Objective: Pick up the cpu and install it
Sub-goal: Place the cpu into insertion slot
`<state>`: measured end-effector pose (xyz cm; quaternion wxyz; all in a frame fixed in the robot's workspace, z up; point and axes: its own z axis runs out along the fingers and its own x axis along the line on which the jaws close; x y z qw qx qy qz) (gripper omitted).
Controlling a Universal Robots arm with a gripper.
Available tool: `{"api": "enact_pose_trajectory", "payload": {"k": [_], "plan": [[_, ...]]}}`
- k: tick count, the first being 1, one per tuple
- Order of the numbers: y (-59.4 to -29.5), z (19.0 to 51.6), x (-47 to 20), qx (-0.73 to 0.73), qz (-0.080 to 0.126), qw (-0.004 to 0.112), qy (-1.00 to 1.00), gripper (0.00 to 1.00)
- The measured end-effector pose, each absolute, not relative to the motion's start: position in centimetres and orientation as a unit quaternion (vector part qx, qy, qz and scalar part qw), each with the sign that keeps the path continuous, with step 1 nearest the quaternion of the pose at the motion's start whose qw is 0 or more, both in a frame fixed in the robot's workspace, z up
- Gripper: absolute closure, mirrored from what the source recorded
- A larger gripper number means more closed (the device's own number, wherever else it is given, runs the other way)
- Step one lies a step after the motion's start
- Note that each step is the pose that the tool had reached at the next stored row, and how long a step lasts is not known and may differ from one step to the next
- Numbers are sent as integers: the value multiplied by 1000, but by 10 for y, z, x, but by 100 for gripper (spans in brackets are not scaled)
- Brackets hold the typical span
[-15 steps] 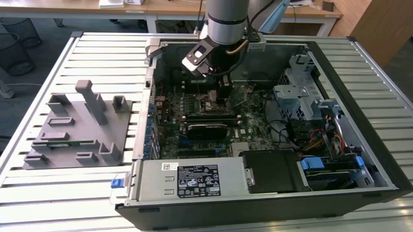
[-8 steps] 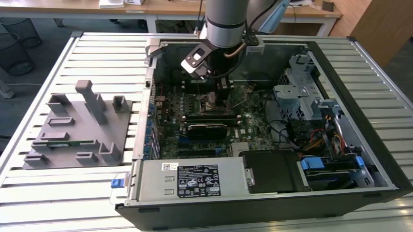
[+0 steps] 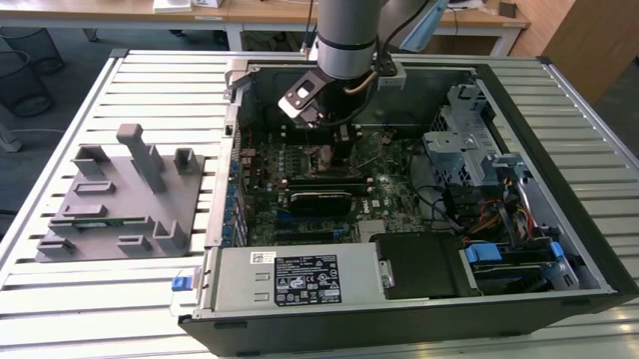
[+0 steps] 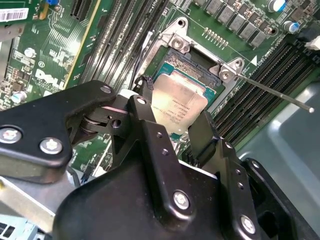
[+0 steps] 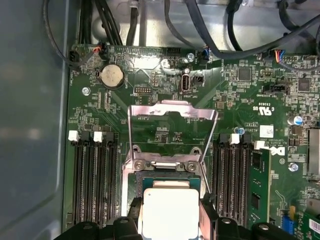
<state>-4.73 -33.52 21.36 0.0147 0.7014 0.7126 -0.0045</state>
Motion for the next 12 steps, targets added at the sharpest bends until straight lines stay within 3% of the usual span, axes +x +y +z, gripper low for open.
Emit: {"api": "enact_pose_trajectory", "payload": {"k": [12], "plan": [[-335, 205, -48, 702, -4, 15, 712, 47]]}}
